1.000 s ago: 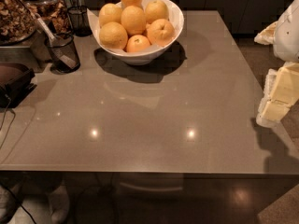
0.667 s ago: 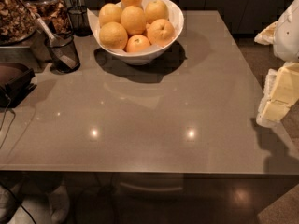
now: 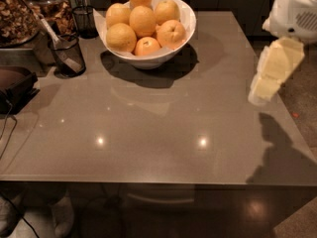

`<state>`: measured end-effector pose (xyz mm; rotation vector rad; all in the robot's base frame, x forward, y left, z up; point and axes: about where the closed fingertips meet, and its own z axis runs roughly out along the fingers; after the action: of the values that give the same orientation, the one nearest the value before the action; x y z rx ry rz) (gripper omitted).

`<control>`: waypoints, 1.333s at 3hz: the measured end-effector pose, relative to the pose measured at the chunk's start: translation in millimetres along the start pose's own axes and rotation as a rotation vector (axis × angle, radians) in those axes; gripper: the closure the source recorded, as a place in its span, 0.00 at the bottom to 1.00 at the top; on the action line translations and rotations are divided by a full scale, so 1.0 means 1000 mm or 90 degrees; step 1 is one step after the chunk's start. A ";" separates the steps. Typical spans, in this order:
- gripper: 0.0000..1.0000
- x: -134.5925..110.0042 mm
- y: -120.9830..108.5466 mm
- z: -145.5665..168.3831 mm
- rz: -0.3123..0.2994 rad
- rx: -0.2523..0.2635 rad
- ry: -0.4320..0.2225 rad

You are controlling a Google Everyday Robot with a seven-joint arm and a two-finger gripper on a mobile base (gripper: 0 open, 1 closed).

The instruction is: Pick orange from white bowl

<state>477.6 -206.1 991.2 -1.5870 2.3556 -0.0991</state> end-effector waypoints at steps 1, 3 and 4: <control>0.00 -0.040 -0.033 -0.002 0.015 0.005 0.007; 0.00 -0.061 -0.044 -0.006 0.004 0.040 -0.030; 0.00 -0.087 -0.069 0.003 0.013 0.047 -0.031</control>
Offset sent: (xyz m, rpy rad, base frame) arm 0.0360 0.0200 0.0142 -0.0050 0.0019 -0.0248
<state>570.4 -152.5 1021.3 -1.5129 2.3034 -0.1400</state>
